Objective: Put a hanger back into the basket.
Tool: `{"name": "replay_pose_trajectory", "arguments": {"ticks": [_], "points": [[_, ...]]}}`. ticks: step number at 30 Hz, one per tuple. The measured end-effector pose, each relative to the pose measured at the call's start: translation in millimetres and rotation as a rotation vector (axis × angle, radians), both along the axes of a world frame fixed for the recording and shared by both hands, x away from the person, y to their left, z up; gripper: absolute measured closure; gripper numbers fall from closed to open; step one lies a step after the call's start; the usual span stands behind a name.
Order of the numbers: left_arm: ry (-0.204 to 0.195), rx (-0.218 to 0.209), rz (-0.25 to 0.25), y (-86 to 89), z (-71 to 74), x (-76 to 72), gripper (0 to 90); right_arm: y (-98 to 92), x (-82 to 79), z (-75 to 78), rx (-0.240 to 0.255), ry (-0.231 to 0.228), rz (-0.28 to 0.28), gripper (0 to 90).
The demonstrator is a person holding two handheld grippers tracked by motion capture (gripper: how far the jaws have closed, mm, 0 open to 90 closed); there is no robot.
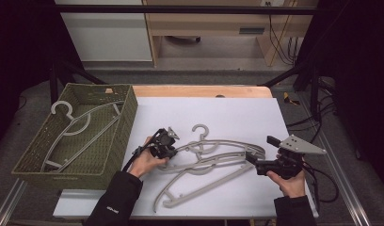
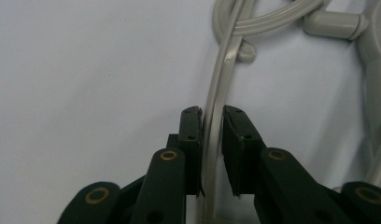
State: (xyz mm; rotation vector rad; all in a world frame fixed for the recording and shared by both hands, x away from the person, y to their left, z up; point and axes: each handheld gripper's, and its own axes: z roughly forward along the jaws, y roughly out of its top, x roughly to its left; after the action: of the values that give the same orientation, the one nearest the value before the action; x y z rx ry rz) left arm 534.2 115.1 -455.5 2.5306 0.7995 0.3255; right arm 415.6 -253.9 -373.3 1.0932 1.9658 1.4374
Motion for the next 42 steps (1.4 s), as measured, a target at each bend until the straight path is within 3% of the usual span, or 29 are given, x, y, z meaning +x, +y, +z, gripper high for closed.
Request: {"name": "replay_pose_trajectory", "arguments": {"ticks": [7, 12, 16, 22, 29, 33, 37, 42], "points": [[0.015, 0.054, -0.011, -5.0, 3.1, -14.2, 80.9, -0.8, -0.7, 0.6, 0.000, -0.001, 0.000, 2.1], [0.014, 0.065, -0.021, -6.0, 4.0, -18.4, 80.3, -0.5, -1.1, 1.4, 0.012, -0.001, -0.008, 2.2], [0.036, 0.032, -0.028, -9.1, 3.6, -11.2, 69.8, -0.2, -1.0, 1.0, 0.006, 0.002, -0.001, 2.2], [0.046, 0.014, -0.039, -13.1, 2.1, -4.6, 69.9, -1.1, -0.7, 1.4, 0.005, -0.004, 0.001, 2.2], [0.098, 0.004, -0.034, -13.1, 2.6, 1.6, 71.3, -0.2, -1.1, 2.0, 0.002, -0.008, 0.004, 2.2], [0.089, 0.037, -0.055, -16.1, 4.1, 0.4, 80.6, 0.9, -2.0, 3.0, 0.011, -0.008, 0.003, 2.1], [0.065, 0.059, -0.081, -17.4, 4.6, -3.2, 81.9, -0.4, -1.6, 2.9, 0.012, -0.006, -0.001, 2.2], [0.064, 0.018, -0.087, -12.7, 5.4, -10.2, 82.4, -1.8, -2.3, 3.3, 0.013, -0.006, -0.001, 2.2]]}}
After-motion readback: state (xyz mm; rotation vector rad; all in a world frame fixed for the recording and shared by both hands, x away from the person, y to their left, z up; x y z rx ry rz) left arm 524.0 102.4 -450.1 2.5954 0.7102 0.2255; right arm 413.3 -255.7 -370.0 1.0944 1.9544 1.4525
